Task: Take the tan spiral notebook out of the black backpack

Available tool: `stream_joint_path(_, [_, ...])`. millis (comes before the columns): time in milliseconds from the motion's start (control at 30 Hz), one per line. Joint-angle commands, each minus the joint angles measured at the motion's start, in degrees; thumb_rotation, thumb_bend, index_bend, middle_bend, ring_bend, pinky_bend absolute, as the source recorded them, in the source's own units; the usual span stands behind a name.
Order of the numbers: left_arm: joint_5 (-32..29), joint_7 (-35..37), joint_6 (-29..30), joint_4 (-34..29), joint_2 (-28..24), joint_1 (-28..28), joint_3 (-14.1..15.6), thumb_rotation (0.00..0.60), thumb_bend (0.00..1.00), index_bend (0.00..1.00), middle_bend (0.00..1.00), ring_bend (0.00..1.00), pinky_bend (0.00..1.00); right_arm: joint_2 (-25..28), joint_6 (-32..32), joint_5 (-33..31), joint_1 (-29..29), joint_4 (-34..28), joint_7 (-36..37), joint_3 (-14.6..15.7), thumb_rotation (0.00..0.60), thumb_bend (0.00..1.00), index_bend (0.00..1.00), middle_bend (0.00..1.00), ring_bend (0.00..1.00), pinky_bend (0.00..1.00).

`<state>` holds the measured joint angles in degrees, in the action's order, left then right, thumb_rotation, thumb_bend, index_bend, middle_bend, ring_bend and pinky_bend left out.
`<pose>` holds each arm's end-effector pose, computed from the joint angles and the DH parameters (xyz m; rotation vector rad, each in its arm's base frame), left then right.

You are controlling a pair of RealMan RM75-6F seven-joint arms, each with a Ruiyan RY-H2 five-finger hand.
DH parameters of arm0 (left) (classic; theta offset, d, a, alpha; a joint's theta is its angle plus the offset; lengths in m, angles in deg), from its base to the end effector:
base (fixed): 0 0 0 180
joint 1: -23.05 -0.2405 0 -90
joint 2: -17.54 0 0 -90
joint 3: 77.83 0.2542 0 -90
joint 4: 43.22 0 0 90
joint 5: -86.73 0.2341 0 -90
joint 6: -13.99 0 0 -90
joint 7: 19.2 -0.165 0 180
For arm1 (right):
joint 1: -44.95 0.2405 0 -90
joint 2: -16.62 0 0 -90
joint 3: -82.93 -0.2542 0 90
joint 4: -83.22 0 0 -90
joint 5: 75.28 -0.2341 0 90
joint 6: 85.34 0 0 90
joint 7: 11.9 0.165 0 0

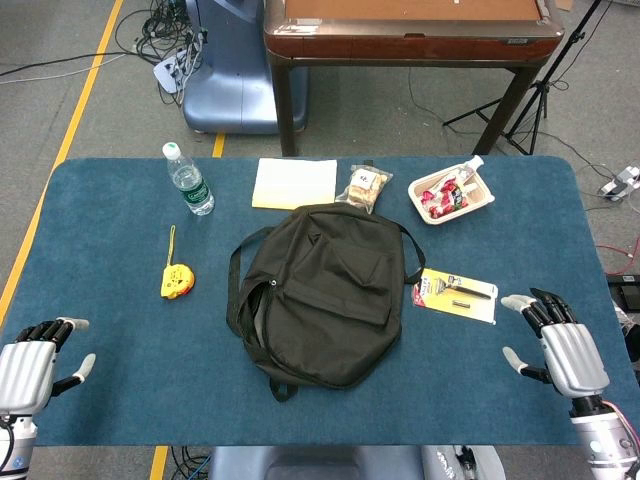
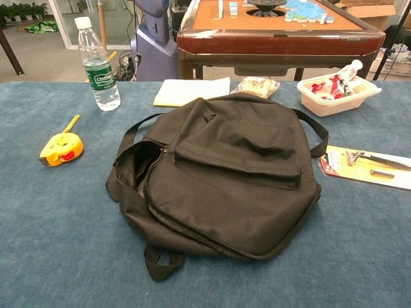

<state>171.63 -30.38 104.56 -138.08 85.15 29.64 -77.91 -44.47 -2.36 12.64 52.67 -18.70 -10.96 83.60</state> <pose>-0.2979 0.2002 0.1203 -1.3892 -0.7928 -0.8712 -0.2791 -0.2000 0.1203 1.4634 -1.0337 0.9939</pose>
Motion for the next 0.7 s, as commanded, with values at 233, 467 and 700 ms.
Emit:
stream_joint_path(233, [-0.1,-1.9,-1.9,-1.6,-0.2,0.2,-0.4,0.600,0.25,0.35,0.36,0.33,0.34,0.6,-3.3,2.2,1.8,-0.6,0.7,0.2,0.600,0.29,0.26,0.24,0.10,0.12])
stream_joint_path(467, [0.5,-1.4,-2.1,-1.5,0.0,0.1,-0.9,0.600,0.25,0.35,0.36,0.33,0.34,0.8,-11.1,5.0,6.9,-4.2,-0.9,0.3,0.600,0.26,0.26,0.24,0.10,0.12])
stream_joint_path(700, [0.9,-1.2,-1.7,-1.8,-0.4,-0.5,-1.1,0.600,0.25,0.35,0.36,0.33,0.34,-2.8,-23.7,3.9,15.6,-7.3,-4.5,-1.8,0.600,0.20,0.26,0.24,0.10,0.12])
